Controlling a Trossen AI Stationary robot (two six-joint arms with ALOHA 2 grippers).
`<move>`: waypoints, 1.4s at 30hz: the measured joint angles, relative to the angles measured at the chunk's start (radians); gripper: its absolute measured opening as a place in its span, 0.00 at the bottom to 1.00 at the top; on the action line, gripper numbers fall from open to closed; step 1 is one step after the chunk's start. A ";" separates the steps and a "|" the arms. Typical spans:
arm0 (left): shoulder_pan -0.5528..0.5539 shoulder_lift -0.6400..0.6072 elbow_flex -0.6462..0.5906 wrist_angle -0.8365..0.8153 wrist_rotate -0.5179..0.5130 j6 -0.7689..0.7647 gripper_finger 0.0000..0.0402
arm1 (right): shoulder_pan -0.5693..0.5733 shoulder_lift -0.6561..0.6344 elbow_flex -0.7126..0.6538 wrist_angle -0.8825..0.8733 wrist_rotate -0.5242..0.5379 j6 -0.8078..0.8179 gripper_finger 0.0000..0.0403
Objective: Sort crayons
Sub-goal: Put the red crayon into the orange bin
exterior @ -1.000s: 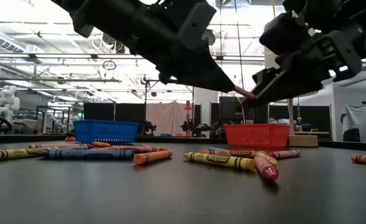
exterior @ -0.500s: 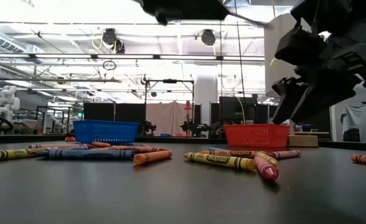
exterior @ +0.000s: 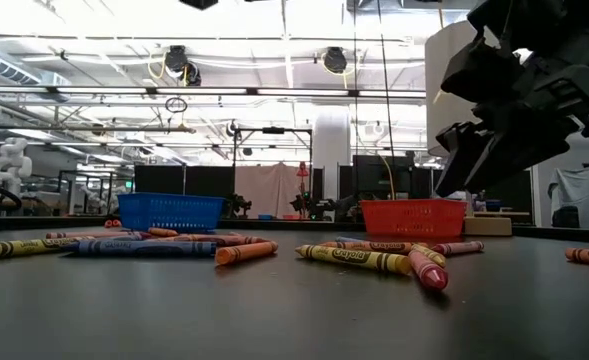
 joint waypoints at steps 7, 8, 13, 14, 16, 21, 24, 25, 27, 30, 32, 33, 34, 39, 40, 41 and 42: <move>0.000 0.000 0.000 0.003 0.000 0.076 0.05 | 0.000 0.000 0.000 0.000 0.000 0.000 0.53; 0.000 0.000 0.000 0.003 0.000 0.076 0.05 | 0.000 0.000 0.000 0.000 0.000 0.000 0.53; 0.001 0.000 0.000 0.004 0.000 0.072 0.05 | 0.000 0.000 0.000 -0.001 0.000 0.000 0.53; 0.001 0.000 0.000 0.004 0.000 0.072 0.05 | 0.000 0.000 0.000 -0.001 0.000 0.000 0.53; 0.001 0.000 0.000 0.004 0.000 0.071 0.05 | 0.000 0.000 0.000 -0.002 0.000 0.000 0.53; 0.001 0.000 0.000 0.004 0.000 0.069 0.05 | 0.000 0.000 0.000 -0.002 0.000 0.000 0.53; 0.001 0.000 -0.001 0.004 0.000 0.069 0.05 | 0.000 0.000 0.000 -0.001 0.000 0.000 0.53; 0.001 0.000 -0.001 0.004 0.000 0.069 0.05 | 0.000 0.000 0.000 -0.002 0.000 0.000 0.53; 0.001 0.000 -0.001 0.004 0.000 0.069 0.05 | 0.000 0.000 0.000 -0.001 0.000 0.000 0.53; 0.001 0.001 -0.001 0.004 0.000 0.056 0.05 | 0.000 0.000 0.000 -0.001 0.000 -0.001 0.53; 0.001 0.001 -0.001 0.004 0.000 0.010 0.05 | 0.000 0.000 -0.001 -0.001 0.000 -0.002 0.53; 0.001 0.001 -0.001 0.004 0.000 -0.019 0.05 | 0.000 0.000 -0.001 -0.001 0.000 -0.002 0.53; 0.001 0.001 -0.001 0.004 0.000 -0.048 0.05 | 0.000 0.000 -0.001 -0.001 0.000 -0.003 0.53; 0.001 0.001 -0.001 0.003 0.000 -0.164 0.05 | 0.000 0.000 -0.001 -0.001 0.000 -0.007 0.53; 0.001 0.001 -0.001 0.003 0.000 -0.181 0.05 | 0.000 0.000 -0.001 -0.001 0.000 -0.007 0.53; 0.001 0.001 -0.001 0.003 0.000 -0.206 0.05 | 0.000 0.000 -0.001 -0.001 0.000 -0.007 0.53; 0.001 0.001 -0.001 0.003 0.000 -0.236 0.05 | 0.000 0.000 -0.001 -0.001 0.000 -0.007 0.53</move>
